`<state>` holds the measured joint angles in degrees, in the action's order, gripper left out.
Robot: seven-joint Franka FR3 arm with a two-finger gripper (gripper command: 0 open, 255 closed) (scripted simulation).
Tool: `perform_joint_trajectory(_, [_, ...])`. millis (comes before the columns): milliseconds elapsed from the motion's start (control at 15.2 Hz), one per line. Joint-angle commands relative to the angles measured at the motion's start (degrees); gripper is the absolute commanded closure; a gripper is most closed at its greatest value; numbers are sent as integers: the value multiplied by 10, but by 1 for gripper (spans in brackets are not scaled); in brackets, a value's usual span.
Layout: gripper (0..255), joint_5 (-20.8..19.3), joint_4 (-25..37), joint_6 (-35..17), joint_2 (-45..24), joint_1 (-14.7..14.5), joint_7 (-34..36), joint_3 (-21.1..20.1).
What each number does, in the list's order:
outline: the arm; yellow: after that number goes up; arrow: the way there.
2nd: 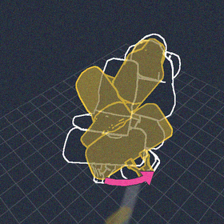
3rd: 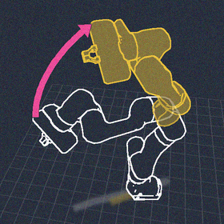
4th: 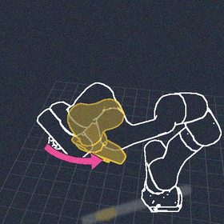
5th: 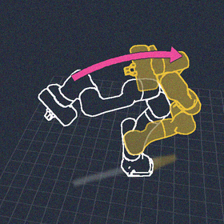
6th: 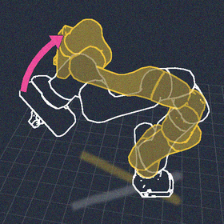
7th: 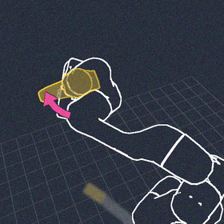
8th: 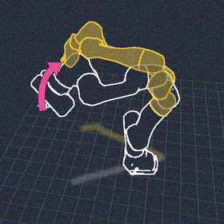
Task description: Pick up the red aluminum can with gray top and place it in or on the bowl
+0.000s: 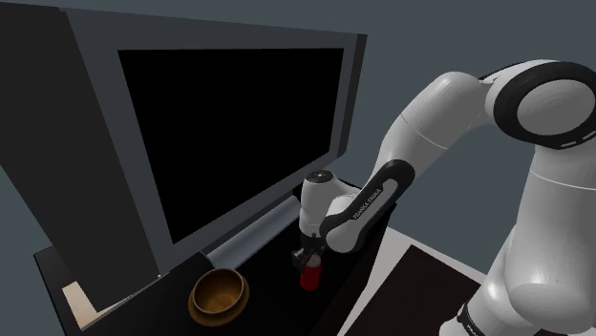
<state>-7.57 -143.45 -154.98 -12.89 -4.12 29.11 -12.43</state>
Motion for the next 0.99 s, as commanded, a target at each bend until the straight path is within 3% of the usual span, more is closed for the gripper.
perform_joint_trajectory(0, [255, 0, 0, 0, 0, 0, 0, 0])
perform_joint_trajectory(528, [255, 0, 0, 0, 0, 0, 0, 0])
perform_joint_trajectory(924, [255, 29, -2, 46, 50, 8, -21, -13])
